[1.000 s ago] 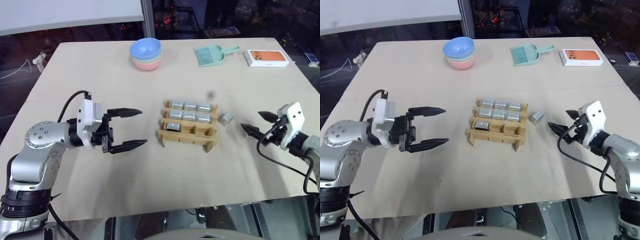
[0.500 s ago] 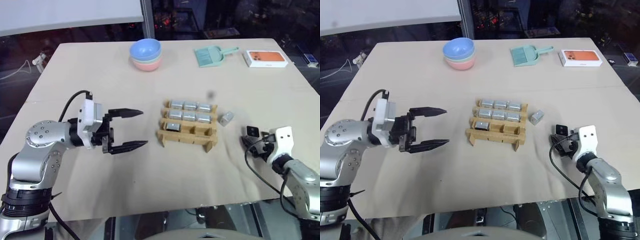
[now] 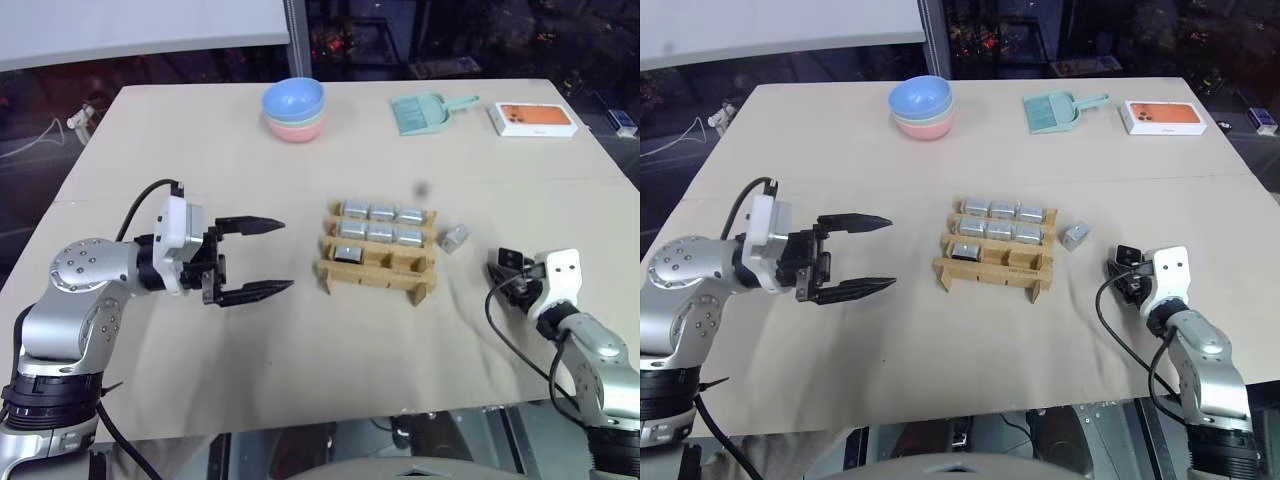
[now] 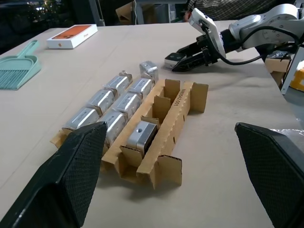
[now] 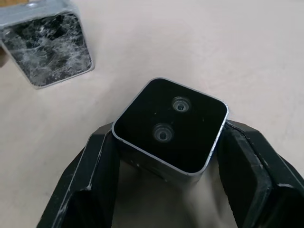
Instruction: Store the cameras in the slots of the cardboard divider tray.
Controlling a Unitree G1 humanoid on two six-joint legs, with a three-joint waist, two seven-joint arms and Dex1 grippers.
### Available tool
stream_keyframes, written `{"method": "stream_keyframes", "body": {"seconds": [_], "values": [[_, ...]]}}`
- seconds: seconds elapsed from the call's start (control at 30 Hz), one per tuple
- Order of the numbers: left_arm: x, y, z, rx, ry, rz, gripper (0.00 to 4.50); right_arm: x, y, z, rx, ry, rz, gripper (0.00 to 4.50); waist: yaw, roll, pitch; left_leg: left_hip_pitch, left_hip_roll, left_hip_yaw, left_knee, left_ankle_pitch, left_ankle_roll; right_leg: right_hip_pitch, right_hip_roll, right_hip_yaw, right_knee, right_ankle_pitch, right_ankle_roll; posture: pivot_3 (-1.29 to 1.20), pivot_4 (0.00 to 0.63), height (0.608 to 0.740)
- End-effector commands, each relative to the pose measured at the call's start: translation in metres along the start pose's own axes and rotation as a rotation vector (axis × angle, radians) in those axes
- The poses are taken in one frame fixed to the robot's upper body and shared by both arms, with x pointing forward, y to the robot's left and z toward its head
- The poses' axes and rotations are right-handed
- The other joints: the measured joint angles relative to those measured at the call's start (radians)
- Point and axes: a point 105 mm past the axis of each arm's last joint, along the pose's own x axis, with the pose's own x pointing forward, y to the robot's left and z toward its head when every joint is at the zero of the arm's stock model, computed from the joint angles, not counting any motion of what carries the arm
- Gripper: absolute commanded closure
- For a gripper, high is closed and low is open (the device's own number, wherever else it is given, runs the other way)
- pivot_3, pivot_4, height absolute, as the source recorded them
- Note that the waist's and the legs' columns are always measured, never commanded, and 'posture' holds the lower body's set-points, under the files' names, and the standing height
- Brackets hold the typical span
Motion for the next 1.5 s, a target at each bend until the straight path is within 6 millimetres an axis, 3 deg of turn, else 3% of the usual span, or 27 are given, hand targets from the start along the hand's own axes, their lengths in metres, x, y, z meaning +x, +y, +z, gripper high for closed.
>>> {"method": "stream_keyframes", "body": {"seconds": [0.03, 0.23, 0.4, 0.53, 0.67, 0.8, 1.23, 1.33, 1.5], "values": [[0.005, 0.003, 0.005, -0.021, -0.036, 0.040, 0.00, 0.001, 0.010, 0.030, -0.218, -0.095, 0.091, 2.10, -0.001, 0.001, 0.000, 0.000, 0.000, 0.000, 0.000, 0.000, 0.000, 0.000, 0.000, 0.000, 0.000, 0.000, 0.000, 0.00, 0.150, 0.740], [0.035, 0.012, -0.013, -0.161, 0.016, 0.082, 0.00, 0.005, 0.083, 0.088, -0.644, -0.328, 0.460, 2.10, -0.006, 0.001, 0.000, 0.001, 0.000, 0.000, 0.000, 0.000, 0.000, 0.000, 0.001, 0.001, 0.001, 0.000, 0.005, 0.00, 0.150, 0.740], [0.064, 0.023, -0.005, -0.260, -0.066, 0.069, 0.00, 0.008, 0.131, 0.129, -0.861, -0.559, 0.613, 2.10, 0.002, 0.000, 0.000, -0.001, 0.000, 0.000, 0.001, 0.000, 0.000, 0.000, 0.002, -0.001, 0.001, 0.002, 0.002, 0.00, 0.150, 0.740], [0.080, 0.027, 0.007, -0.322, -0.131, 0.033, 0.00, 0.005, 0.165, 0.141, -1.015, -0.694, 0.716, 2.10, 0.000, 0.000, 0.000, -0.002, 0.000, 0.000, 0.002, 0.000, 0.000, 0.000, 0.001, -0.001, 0.000, 0.002, 0.002, 0.00, 0.150, 0.740], [0.088, 0.026, 0.007, -0.334, -0.122, -0.004, 0.00, 0.007, 0.183, 0.139, -1.067, -0.745, 0.768, 2.10, 0.000, 0.000, 0.000, -0.003, 0.000, 0.000, 0.002, 0.000, 0.000, 0.000, 0.001, -0.002, -0.001, 0.002, 0.002, 0.00, 0.150, 0.740], [0.085, 0.029, 0.000, -0.325, -0.103, 0.020, 0.00, 0.015, 0.184, 0.139, -1.035, -0.733, 0.745, 2.10, 0.000, 0.000, 0.000, -0.003, 0.000, 0.000, 0.002, 0.000, -0.001, 0.000, 0.001, -0.002, 0.000, 0.002, 0.002, 0.00, 0.150, 0.740], [0.038, 0.052, 0.000, -0.238, -0.058, 0.160, 0.00, 0.020, 0.166, 0.133, -0.984, -0.676, 0.706, 2.10, 0.000, 0.000, 0.000, -0.002, 0.000, 0.000, 0.002, 0.000, -0.001, 0.000, 0.001, -0.002, 0.000, 0.002, 0.002, 0.00, 0.150, 0.740], [0.020, 0.056, -0.005, -0.205, -0.013, 0.217, 0.00, 0.016, 0.154, 0.136, -0.723, -0.617, 0.672, 2.10, 0.001, 0.000, 0.000, -0.002, 0.000, 0.000, 0.002, 0.000, -0.001, 0.000, 0.001, -0.002, 0.000, 0.002, 0.002, 0.00, 0.150, 0.740], [-0.001, 0.051, -0.033, -0.171, 0.130, 0.255, 0.00, -0.001, 0.126, 0.127, -0.472, -0.461, 0.675, 2.10, 0.003, 0.000, 0.000, -0.002, 0.000, 0.000, 0.001, 0.000, 0.000, 0.000, 0.000, -0.002, 0.000, 0.002, 0.002, 0.00, 0.150, 0.740]]}}
